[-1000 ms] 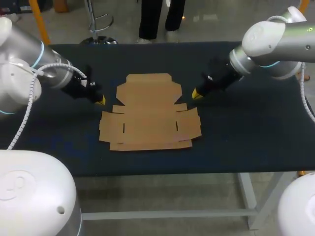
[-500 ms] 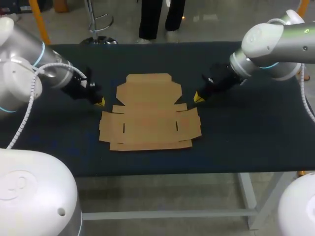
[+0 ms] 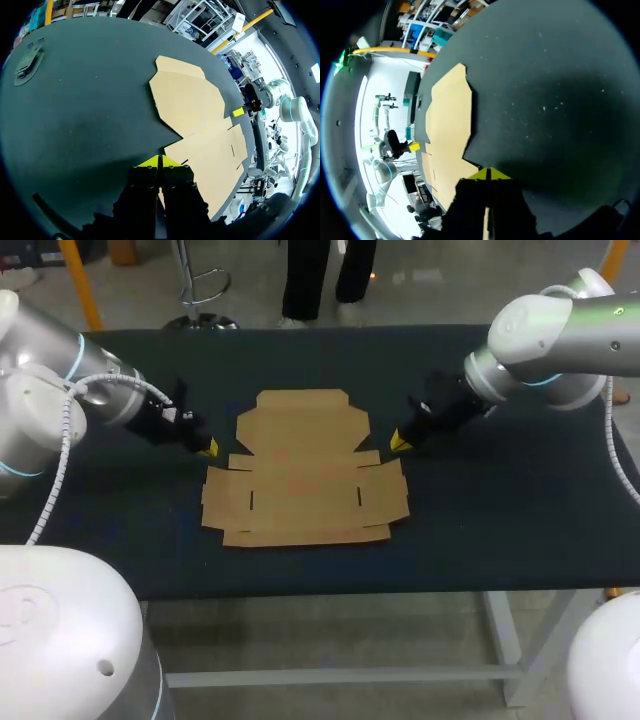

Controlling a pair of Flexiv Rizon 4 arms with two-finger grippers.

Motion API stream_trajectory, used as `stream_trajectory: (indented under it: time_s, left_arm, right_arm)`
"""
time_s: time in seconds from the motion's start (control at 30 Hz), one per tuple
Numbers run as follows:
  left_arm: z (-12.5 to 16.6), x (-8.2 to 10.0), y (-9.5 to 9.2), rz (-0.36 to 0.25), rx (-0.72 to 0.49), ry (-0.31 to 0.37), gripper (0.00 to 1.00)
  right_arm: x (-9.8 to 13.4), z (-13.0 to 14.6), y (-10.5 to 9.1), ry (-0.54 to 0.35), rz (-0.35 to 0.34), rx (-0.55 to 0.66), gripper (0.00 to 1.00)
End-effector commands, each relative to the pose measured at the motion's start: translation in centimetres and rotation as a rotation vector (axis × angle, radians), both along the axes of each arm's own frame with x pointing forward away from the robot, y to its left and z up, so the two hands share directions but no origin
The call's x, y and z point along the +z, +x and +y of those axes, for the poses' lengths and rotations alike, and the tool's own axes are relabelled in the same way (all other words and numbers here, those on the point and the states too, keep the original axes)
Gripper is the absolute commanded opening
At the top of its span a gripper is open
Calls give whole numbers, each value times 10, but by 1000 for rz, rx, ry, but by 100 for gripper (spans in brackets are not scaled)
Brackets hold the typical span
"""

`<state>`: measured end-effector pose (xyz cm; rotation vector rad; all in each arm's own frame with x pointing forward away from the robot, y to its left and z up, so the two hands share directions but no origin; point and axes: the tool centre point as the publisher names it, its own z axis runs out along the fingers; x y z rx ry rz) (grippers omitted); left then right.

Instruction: Assemble the packaging by folding the flat box into shape, placing the metal phone stand inside, and closing the box properly

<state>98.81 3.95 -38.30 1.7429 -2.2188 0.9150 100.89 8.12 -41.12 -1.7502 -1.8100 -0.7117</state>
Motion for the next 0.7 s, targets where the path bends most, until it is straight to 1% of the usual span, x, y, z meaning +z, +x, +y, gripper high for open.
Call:
stream_trajectory:
  time_s: [0.03, 0.33, 0.6, 0.7]
  left_arm:
    - [0, -7, 6, 7, -3, -10, 0]
    - [0, -12, 6, 25, -14, -17, 0]
    - [-1, -17, 8, 36, -16, -26, 0]
    - [0, -17, 9, 38, -16, -30, 0]
  right_arm:
    - [-8, 2, 7, 13, 9, 9, 0]
    - [-12, 5, 4, 48, 4, 17, 0]
    - [-12, 17, -1, 70, 7, 13, 0]
    - [-12, 24, -3, 65, 14, 6, 0]
